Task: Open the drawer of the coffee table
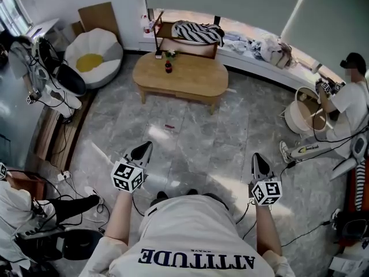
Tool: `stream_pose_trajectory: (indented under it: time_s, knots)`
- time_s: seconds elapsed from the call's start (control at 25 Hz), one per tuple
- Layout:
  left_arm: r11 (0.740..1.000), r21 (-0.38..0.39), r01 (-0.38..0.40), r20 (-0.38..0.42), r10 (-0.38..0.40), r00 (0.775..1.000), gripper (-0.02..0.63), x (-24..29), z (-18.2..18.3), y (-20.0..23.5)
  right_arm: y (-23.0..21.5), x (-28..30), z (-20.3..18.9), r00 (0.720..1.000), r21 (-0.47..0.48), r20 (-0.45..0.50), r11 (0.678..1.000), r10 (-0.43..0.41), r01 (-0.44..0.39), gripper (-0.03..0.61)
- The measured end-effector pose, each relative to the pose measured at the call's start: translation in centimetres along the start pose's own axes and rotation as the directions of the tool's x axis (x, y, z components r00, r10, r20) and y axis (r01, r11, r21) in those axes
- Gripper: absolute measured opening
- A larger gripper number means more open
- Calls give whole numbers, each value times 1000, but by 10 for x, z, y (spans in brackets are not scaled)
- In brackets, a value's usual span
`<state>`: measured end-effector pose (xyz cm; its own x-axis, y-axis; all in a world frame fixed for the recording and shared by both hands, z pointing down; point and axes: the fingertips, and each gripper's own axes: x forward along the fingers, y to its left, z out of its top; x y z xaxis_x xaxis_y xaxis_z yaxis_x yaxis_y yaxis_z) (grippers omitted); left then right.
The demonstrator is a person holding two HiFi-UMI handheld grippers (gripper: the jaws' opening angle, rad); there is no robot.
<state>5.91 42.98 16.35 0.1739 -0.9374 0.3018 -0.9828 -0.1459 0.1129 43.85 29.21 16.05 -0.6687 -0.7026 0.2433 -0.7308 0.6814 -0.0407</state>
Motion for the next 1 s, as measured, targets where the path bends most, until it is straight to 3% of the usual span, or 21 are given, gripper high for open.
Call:
stream_pose_trajectory:
  time_s: [0.44,1.0]
  knots:
    - [997,-24,-73,13,73,997,21,23,-1,-32,-38,8,-8,998,-10,6,998,62,-62,18]
    - [993,-44,-111,-13,110,994,21,40,-10,-20,-46,38,-18,996,-1,-13,996,91,-91,19]
